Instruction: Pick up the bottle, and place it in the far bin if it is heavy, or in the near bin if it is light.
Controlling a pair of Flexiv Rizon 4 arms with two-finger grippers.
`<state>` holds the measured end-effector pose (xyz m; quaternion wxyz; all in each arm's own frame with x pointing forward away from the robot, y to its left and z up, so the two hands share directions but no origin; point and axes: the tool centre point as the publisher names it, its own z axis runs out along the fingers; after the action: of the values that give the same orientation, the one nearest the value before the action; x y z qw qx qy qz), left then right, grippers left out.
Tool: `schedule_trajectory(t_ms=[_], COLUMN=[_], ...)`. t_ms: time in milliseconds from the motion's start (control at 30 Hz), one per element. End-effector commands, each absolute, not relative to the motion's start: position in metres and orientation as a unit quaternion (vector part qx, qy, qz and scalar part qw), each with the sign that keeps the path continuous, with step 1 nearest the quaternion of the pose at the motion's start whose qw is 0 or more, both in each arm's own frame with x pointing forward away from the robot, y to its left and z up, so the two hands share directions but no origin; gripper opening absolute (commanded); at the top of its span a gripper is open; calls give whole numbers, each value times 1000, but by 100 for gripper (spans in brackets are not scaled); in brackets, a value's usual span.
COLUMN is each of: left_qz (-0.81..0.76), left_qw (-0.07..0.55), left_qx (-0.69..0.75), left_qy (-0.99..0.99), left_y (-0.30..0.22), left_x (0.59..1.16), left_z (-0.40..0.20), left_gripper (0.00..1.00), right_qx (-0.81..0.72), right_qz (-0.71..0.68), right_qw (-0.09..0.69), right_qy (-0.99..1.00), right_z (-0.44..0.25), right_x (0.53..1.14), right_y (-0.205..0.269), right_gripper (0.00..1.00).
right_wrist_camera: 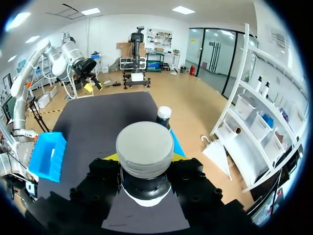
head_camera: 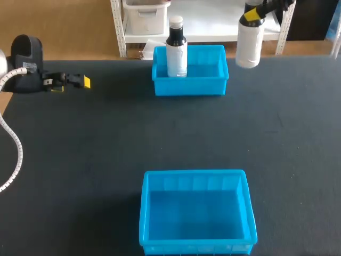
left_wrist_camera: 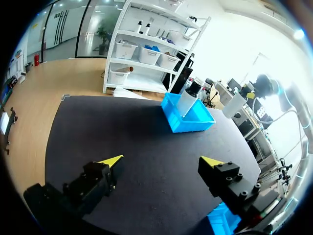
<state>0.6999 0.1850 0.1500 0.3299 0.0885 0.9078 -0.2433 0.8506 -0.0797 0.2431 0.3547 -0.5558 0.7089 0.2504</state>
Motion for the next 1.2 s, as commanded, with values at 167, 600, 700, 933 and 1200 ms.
schedule_trajectory(t_ms=[167,600,700,933,1200], left_qz=[-243,-243,-243,-243,-243], left_qw=[330,330,330,330,330], left_qx=[88,88,88,88,88], left_qy=[908,908,908,908,908], left_y=[185,185,185,185,185], left_x=[700,700,700,700,700], left_z=[150,150,150,150,150], left_gripper=[100,100,100,100,100], right_qx=[-561,-572,-577,-584,-585], right_qz=[266,290,295,309,326], right_qw=[337,334,331,320,312], right_qy=[708,691,686,679,674], right_z=[235,224,220,209,194], right_x=[906,943,947,951,950], right_y=[-63,-22,-13,4,17], right_gripper=[0,0,0,0,0])
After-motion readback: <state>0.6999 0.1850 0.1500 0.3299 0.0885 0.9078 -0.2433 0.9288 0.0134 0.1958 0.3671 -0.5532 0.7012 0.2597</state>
